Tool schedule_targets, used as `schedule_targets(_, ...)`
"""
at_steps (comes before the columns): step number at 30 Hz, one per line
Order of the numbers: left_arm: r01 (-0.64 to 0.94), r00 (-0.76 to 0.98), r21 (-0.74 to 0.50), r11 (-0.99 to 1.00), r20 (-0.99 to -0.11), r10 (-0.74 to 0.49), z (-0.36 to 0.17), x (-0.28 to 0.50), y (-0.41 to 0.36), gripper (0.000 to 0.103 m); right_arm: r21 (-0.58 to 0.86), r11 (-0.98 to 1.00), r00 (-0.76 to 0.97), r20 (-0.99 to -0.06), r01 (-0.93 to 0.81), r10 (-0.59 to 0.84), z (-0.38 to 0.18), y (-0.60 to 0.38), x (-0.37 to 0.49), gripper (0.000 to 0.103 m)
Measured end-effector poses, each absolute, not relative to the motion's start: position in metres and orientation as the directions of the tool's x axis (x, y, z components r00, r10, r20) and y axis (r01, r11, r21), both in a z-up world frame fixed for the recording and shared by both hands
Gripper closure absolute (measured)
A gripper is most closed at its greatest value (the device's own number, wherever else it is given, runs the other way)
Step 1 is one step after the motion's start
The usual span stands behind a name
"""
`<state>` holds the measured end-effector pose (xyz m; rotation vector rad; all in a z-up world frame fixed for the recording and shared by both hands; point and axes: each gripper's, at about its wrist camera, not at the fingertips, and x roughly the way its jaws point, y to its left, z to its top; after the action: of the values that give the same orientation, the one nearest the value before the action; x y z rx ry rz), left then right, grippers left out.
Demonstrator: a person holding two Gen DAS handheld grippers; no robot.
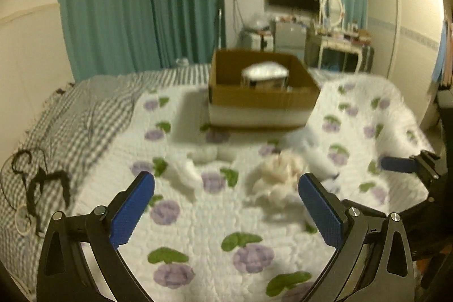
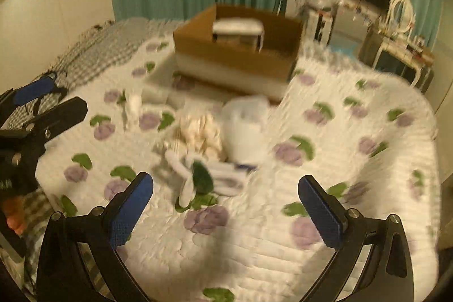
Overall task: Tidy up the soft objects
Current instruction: 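Move the right gripper down to the white pipe-cleaner toy, then grasp the pipe-cleaner toy with the right gripper while the left grasps a white sock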
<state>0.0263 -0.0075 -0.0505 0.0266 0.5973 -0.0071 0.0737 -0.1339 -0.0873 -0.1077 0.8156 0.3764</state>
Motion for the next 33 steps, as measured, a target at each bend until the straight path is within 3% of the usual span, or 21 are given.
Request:
schedule_targets(10,0.017,0.74,0.043,0.999,-0.673,0.016,-0.108,0.044,-0.001,0.0,0.086,0.925,0.541,-0.79,-0.37,0.29,-0.139,-0.11,0.11,0.002)
schedule_targets(16,0.029,0.707,0.026,0.999,-0.707,-0.003,-0.116,0.054,0.004,0.0,0.138,0.921,0.508,-0.8,-0.364,0.321,-0.145,-0.113,0.12,0.016)
schedule_targets(18,0.031,0.703,0.024,0.999,-0.711,-0.005,-0.116,0.056,0.005,0.0,0.148,0.917,0.491,-0.807,-0.371,0.329,-0.148,-0.113,0.122,0.03)
schedule_targets(24,0.046,0.694,-0.007,0.999,-0.719,-0.037,-0.113,0.056,0.003,0.0,0.176,0.918,0.493,-0.799,-0.356,0.345,-0.145,-0.117,0.119,0.037)
schedule_targets(33,0.054,0.708,0.031,0.998,-0.706,-0.016,-0.099,0.05,-0.007,0.0,0.161,0.925,0.579,-0.738,-0.345,0.345,-0.105,-0.138,0.095,0.041)
